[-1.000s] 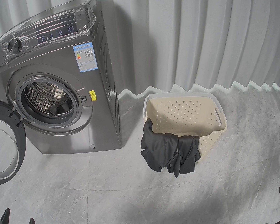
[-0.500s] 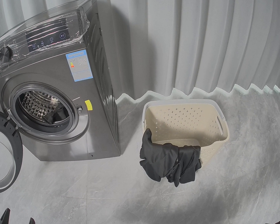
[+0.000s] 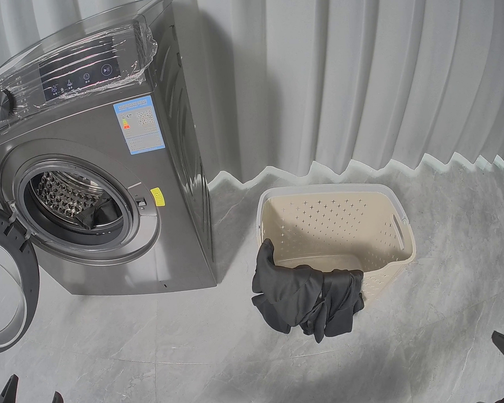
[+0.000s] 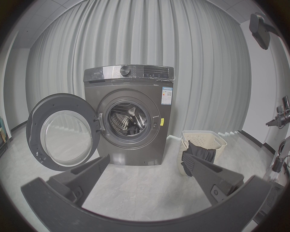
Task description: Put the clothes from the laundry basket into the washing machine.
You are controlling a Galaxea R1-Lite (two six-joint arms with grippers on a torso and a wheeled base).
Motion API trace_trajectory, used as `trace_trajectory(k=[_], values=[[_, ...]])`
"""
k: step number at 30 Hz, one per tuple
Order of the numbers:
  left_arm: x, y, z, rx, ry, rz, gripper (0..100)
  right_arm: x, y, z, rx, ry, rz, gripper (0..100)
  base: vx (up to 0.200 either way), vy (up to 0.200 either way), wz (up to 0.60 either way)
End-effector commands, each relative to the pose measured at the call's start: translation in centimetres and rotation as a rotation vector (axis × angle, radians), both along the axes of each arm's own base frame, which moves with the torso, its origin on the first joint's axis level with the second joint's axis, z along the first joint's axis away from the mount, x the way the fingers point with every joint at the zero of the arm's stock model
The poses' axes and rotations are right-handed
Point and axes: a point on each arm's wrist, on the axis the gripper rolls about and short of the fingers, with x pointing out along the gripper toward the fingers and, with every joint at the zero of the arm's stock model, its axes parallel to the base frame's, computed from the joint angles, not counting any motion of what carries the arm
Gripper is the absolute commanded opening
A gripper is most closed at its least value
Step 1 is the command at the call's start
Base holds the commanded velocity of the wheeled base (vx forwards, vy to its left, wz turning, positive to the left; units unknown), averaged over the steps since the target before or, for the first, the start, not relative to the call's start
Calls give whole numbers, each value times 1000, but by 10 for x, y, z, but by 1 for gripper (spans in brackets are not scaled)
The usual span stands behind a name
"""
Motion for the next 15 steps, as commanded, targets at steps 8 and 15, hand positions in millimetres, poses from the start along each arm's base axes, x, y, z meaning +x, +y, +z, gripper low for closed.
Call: trace_trajectory(k=[8, 15], values=[[0, 0, -5, -2, 0, 1, 100, 133, 46, -18, 10, 430, 205, 100, 0, 0, 0], [0, 0, -5, -2, 2, 1, 100, 169, 90, -42, 57, 472, 103, 100, 0, 0, 0]])
